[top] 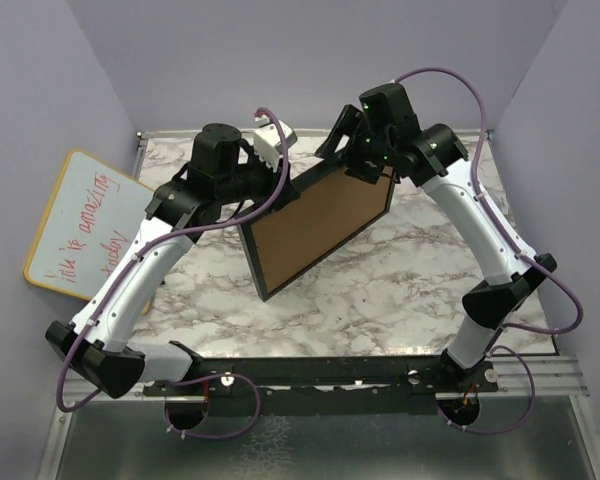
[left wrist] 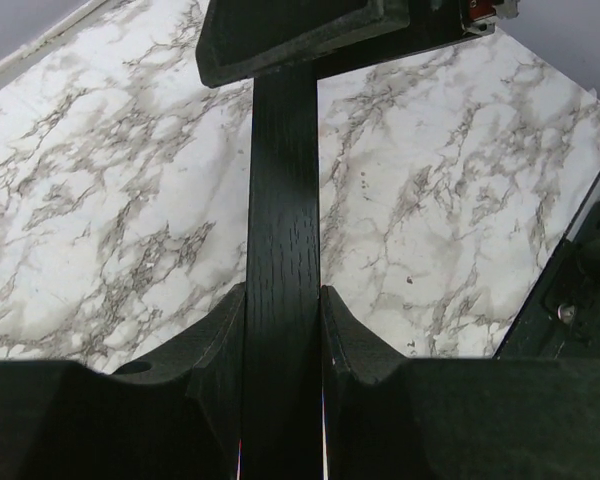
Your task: Put the photo into the frame
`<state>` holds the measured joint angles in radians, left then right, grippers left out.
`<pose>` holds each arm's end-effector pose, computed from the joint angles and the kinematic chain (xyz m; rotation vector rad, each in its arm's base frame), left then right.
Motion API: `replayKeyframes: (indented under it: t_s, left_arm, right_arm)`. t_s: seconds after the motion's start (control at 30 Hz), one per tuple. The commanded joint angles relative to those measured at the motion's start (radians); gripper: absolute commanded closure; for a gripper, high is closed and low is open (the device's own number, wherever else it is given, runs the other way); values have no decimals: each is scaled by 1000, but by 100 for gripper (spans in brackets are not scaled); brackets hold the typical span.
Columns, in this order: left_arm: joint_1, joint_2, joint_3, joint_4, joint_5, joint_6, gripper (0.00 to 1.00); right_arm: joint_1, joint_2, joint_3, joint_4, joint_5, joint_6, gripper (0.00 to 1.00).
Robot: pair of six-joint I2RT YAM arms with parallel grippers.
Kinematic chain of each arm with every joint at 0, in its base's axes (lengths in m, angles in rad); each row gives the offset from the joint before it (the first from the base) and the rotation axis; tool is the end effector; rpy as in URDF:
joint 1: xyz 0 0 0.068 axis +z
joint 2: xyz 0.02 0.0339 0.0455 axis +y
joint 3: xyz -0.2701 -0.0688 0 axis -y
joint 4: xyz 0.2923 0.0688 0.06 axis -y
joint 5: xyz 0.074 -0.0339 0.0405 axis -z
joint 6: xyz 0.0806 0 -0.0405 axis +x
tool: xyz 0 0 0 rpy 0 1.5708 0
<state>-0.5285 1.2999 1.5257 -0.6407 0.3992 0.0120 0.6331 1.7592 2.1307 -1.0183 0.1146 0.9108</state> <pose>0.2906 -0.2060 0.4379 0.7910 1.8635 -0.7269 0.3635 0.2553 0.4480 0.3850 2.2784 0.7073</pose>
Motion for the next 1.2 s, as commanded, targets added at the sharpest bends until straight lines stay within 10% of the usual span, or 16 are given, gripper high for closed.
replayKeyframes:
  t_s: [0.0, 0.6, 1.0, 1.17]
  left_arm:
    - [-28, -83, 12, 131, 114, 30, 100]
    - [-51, -181, -146, 207, 341, -7, 84]
    - [-52, -191, -111, 233, 346, -8, 7]
    - [-52, -201, -127, 362, 312, -147, 1]
  right_arm:
    - [-2, -70, -30, -127, -10, 47, 18]
    - [-30, -212, -196, -243, 16, 199, 16]
    - [-33, -286, -287, -198, -13, 209, 57]
    - [-36, -337, -348, -73, -32, 135, 61]
